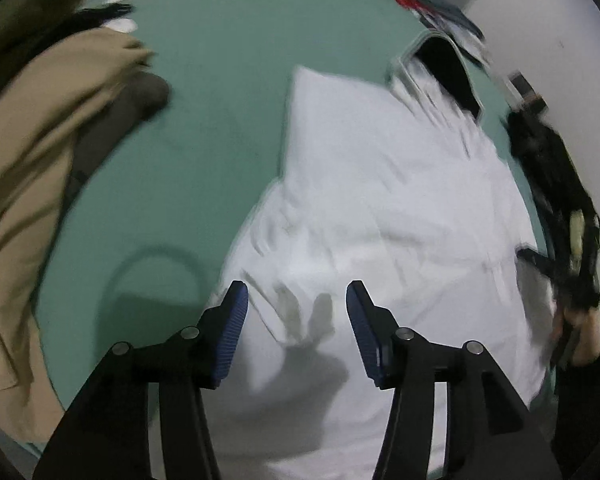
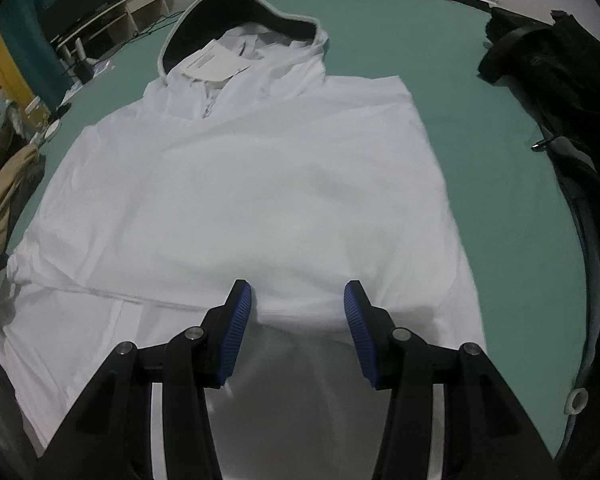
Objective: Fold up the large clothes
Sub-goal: 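Grasp the jacket hem edge with the left tool while the right tool grasps the side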
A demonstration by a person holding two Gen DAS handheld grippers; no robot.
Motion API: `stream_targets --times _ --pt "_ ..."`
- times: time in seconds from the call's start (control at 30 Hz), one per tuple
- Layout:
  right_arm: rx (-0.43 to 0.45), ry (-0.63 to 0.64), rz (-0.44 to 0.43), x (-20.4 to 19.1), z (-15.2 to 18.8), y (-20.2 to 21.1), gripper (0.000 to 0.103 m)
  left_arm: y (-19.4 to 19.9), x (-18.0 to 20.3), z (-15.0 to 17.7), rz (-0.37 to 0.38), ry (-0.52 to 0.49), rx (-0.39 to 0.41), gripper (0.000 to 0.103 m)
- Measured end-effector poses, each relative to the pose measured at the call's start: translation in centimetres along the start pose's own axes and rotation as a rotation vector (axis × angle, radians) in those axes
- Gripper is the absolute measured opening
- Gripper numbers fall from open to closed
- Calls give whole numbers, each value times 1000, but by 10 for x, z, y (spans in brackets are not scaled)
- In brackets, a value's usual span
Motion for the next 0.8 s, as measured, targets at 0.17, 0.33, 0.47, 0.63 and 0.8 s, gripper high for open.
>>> stream_targets --times 0.17,0.33,0.47,0.63,0.8 --pt "80 -25 30 26 -24 21 48 -27 -4 0 -37 12 -57 56" --pt "116 -27 48 52 -60 21 49 -38 14 4 -115 -122 -38 8" --pt "98 26 42 56 -81 -4 49 -24 26 -7 -163 -185 34 7" --pt "68 71 41 55 -87 -32 18 0 42 -27 -185 -236 120 8" --pt "74 90 64 62 -84 -31 3 9 56 -49 -176 -243 166 8"
Point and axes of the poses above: each gripper's, at about its wrist camera, not at the fingertips, and y roughly against the way its jaws point, x to its right, z to its underside, the point moved 6 cm from there along -y, roughly the way its jaws point
